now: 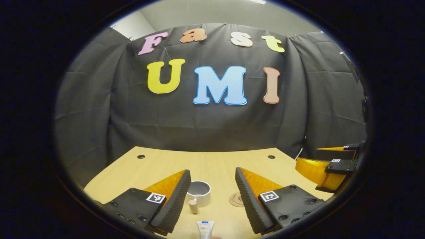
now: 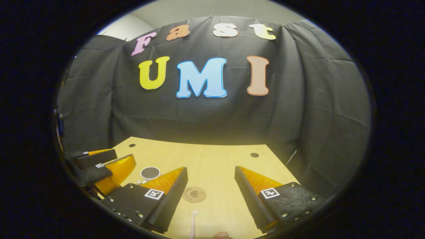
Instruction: Put the toothbrush and toothpaste on the desktop into the cup, then pick up the cup and place it on the coaster on the desktop.
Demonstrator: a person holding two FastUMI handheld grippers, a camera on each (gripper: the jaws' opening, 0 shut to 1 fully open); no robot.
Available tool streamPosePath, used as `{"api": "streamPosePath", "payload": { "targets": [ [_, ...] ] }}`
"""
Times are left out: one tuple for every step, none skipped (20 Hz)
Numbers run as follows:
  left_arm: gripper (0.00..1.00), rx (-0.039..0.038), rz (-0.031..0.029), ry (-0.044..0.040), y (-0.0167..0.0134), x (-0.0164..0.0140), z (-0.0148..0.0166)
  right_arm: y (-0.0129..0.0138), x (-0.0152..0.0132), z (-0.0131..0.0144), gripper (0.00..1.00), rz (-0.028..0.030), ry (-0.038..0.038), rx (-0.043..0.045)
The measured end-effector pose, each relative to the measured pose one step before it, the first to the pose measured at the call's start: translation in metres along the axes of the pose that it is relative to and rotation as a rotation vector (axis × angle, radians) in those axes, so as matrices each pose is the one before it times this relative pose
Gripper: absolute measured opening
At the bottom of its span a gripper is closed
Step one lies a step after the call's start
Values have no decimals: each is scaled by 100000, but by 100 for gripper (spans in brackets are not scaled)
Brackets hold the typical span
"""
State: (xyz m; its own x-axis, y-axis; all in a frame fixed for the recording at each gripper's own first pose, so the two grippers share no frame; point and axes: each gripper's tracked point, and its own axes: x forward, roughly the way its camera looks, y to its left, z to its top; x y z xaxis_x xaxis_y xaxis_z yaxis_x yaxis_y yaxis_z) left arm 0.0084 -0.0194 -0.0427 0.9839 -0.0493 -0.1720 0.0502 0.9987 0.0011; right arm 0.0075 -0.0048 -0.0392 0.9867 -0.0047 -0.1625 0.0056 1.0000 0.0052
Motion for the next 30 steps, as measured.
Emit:
{"api": "streamPosePath", "payload": {
  "targets": [
    [87,209,-5,961,-80,58,-216,33,108,-295,90,111,1507,158],
    [87,-144,-304,1217,-62,68,-351,-22,101,-595,90,-432,2144,92],
    [87,-468,82,1588,106,-66,-559,54,223,-624,90,301,2810,-276],
    [87,-507,285,2166,99,77,-586,292,171,-753,90,581,2552,-8],
    [87,-438,392,2354,122,36,-541,301,78,-599,90,727,2700,146],
    [87,-389,108,2538,155,151,-663,190,165,-630,89,717,2837,97],
    [87,-309,-104,2935,14,130,-810,174,191,-741,90,417,3186,-198],
    [87,-353,-285,3160,146,72,-839,435,240,-784,90,743,3069,-371],
    [87,-458,-261,3040,65,144,-845,260,189,-793,90,394,3019,-542],
    [87,-480,-557,3238,68,178,-909,162,194,-629,90,182,2860,-678],
    [88,-334,-203,3098,139,186,-677,177,223,-629,90,323,2941,-515],
    [88,-103,-47,3359,126,145,-836,105,222,-623,90,679,3197,-173],
    [88,-100,320,3270,135,208,-803,147,186,-791,90,666,3205,212],
    [88,-489,-135,2871,125,320,-753,228,316,-437,90,647,2893,466],
    [88,-692,-35,3011,218,285,-628,283,368,-585,90,431,3122,409],
    [88,-574,-120,3763,177,267,-797,134,214,-500,90,521,3220,466],
    [88,-450,131,4324,210,364,-911,164,190,-985,90,540,3460,669],
    [88,-726,122,3442,355,395,-750,210,162,-739,90,885,3258,724],
    [88,-994,-362,3300,77,521,-555,254,435,-802,91,703,3228,515],
    [88,-980,-3,3513,274,491,-736,120,311,-666,90,706,3556,139],
    [89,-1020,27,3534,366,407,-1002,286,571,-673,90,737,3264,-8],
    [88,-897,219,3100,412,377,-790,312,181,-563,90,810,3269,171],
    [88,-641,-29,2907,157,424,-701,132,260,-568,91,850,2930,426],
    [89,-561,186,2737,213,251,-464,145,228,-567,91,531,2929,610],
    [88,-293,219,2820,230,170,-617,261,516,-712,91,509,2500,369],
    [88,-147,118,2665,259,325,-590,59,327,-392,91,163,2422,209],
    [88,-51,228,3054,-100,204,-510,91,247,-437,91,123,2447,-59],
    [88,-375,-223,3409,-120,174,-579,67,253,-356,91,-87,2376,-82],
    [89,-28,-514,4305,-533,-10,-811,59,428,-508,91,-28,2208,-108],
    [89,-138,598,4683,-165,-41,-679,16,510,-595,92,-174,3060,-111]
  ]
}}
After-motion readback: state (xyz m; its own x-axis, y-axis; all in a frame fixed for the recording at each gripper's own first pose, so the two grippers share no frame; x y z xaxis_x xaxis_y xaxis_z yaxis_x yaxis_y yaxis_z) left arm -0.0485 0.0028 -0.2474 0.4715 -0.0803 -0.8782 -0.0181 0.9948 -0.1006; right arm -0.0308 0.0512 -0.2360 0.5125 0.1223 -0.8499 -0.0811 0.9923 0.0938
